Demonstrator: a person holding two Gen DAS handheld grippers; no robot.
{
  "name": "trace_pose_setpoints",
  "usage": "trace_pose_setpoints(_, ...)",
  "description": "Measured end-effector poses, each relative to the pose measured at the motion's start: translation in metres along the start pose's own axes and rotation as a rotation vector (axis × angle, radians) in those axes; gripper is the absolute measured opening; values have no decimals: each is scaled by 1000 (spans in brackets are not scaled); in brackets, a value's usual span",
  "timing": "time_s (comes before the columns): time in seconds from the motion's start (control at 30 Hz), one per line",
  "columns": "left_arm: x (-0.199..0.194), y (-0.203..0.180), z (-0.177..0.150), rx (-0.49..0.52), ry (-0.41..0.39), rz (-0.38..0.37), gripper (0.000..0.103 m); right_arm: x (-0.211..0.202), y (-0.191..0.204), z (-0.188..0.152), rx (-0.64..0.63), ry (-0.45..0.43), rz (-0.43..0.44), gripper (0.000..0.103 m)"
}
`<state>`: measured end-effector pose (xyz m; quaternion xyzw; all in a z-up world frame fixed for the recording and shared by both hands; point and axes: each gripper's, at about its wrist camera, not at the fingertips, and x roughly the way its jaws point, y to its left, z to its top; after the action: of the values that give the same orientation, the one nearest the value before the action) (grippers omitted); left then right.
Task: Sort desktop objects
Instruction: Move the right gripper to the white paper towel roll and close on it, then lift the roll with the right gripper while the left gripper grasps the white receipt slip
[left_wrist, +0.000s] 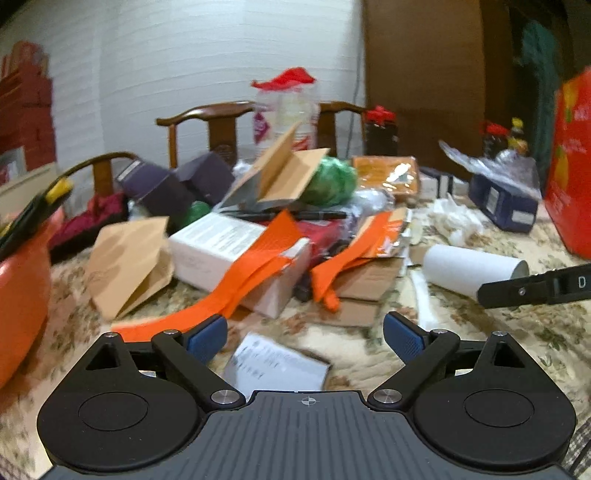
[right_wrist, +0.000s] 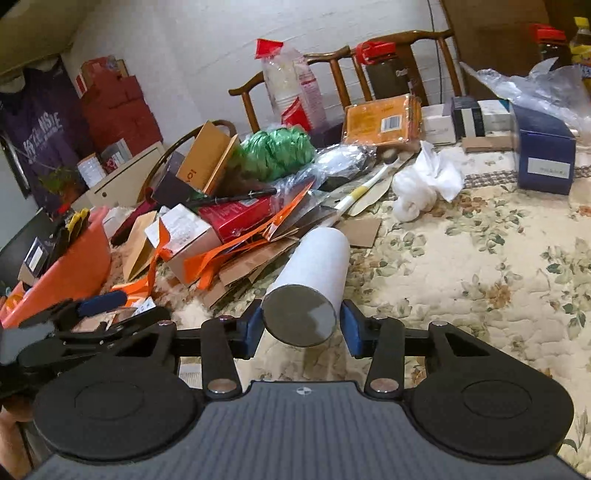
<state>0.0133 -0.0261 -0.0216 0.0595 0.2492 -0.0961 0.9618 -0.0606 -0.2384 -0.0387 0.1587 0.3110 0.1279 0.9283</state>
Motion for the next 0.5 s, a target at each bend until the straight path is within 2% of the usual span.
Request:
trace_pose_setpoints(0.07, 0, -3, 5, 18, 8, 3, 97, -3, 3, -3, 7, -2, 28, 49)
trace_pose_setpoints(0.17, -4, 2, 7, -14, 62, -78, 97, -16, 7, -3, 20, -26, 89, 48)
trace_pose_setpoints(0.27, -14, 6, -3, -5, 81, -87, 97, -23, 11, -2, 29, -34, 136, 48)
trace_pose_setpoints(0.37, -29, 12, -16, 64, 69, -22, 98, -20, 15, -4, 12, -17, 132, 48)
trace_pose_setpoints(0.47, -30, 18, -21, 121, 60, 90, 98, -15, 20, -7, -9, 6, 119, 48)
trace_pose_setpoints(0.5, -28, 19, -21, 134, 60, 107, 98, -14, 22, -9, -18, 11, 114, 48)
